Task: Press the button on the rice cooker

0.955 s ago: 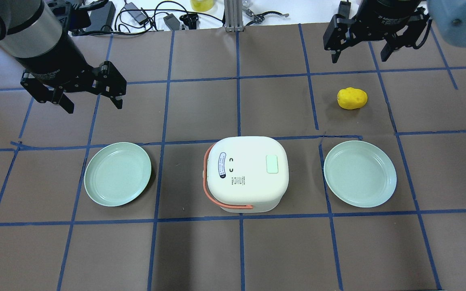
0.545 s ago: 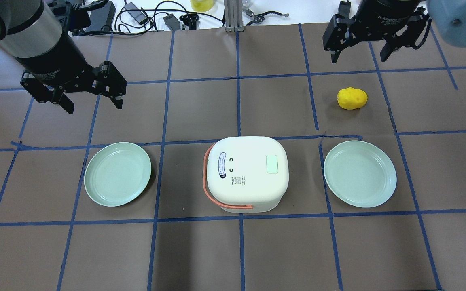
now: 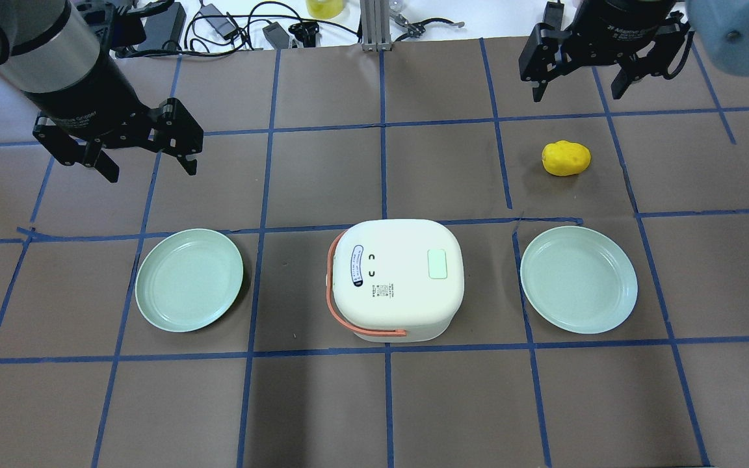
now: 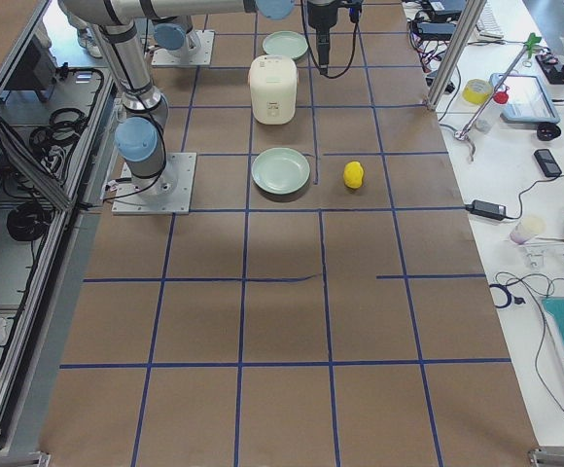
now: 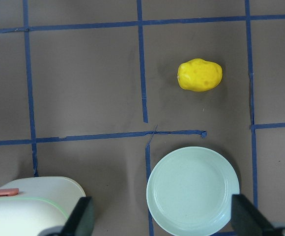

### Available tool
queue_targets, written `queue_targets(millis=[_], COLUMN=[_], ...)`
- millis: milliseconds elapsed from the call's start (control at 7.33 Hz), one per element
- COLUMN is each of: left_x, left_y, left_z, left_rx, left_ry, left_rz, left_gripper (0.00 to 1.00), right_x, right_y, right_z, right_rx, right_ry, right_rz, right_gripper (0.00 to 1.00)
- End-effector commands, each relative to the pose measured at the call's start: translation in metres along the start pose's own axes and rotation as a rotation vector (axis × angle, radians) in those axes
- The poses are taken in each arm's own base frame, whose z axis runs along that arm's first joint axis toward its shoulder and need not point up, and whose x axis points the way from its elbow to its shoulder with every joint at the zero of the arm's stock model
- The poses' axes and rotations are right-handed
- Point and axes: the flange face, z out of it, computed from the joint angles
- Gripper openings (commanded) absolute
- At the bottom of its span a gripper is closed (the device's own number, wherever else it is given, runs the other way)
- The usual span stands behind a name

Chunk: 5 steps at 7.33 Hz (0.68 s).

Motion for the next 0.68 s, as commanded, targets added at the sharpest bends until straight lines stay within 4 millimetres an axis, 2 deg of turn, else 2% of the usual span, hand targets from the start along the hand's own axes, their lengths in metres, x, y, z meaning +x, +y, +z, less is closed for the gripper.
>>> queue_targets(millis=[0, 136, 273, 409, 545], left_x=[0.000, 0.000, 0.000, 0.000, 0.000], left_y=[0.000, 0.000, 0.000, 0.000, 0.000], left_z=[0.000, 0.000, 0.000, 0.000, 0.000], left_rx=[0.000, 0.000, 0.000, 0.000, 0.000], left_ry=[0.000, 0.000, 0.000, 0.000, 0.000], left_rz=[0.000, 0.000, 0.000, 0.000, 0.000], left_gripper=[1.00, 1.00, 1.00, 1.00, 1.00], right_x=[-0.001, -0.005, -0.019, -0.035, -0.052], right_y=[0.001, 0.003, 0.012, 0.025, 0.040], right_z=[0.002, 0.004, 0.014, 0.027, 0.040], right_rx=[-0.004, -0.010, -0.038, -0.068, -0.098], right_ry=[-0.001, -0.005, -0.014, -0.016, -0.015], right_rz=[-0.001, -0.005, -0.017, -0.043, -0.019], right_gripper=[1.00, 0.99, 0.77, 0.47, 0.22])
